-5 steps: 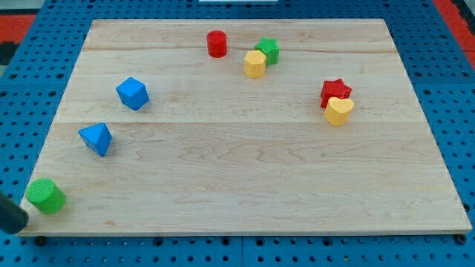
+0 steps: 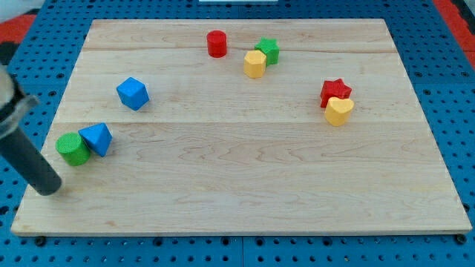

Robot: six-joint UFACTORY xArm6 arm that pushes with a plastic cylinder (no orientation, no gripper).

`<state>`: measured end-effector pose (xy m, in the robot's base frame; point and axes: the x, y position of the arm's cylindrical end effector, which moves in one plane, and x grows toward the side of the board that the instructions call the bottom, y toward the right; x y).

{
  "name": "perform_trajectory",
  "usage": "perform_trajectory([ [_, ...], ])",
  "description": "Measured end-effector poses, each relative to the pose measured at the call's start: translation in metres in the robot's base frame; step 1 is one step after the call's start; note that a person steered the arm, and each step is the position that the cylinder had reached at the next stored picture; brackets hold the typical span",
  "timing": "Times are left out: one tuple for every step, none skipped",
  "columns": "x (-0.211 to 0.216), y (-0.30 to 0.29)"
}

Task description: Move the green circle and blue triangle close to the blue cube

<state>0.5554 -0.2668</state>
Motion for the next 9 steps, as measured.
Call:
perform_trajectory([
  [-0.034, 0.017],
  [-0.051, 0.039],
  [-0.066, 0.057],
  [-0.087, 0.072],
  [-0.104, 0.086],
  [-0.096, 0.092],
  [-0.079, 0.109],
  [-0.090, 0.142],
  [-0.098, 0.161],
])
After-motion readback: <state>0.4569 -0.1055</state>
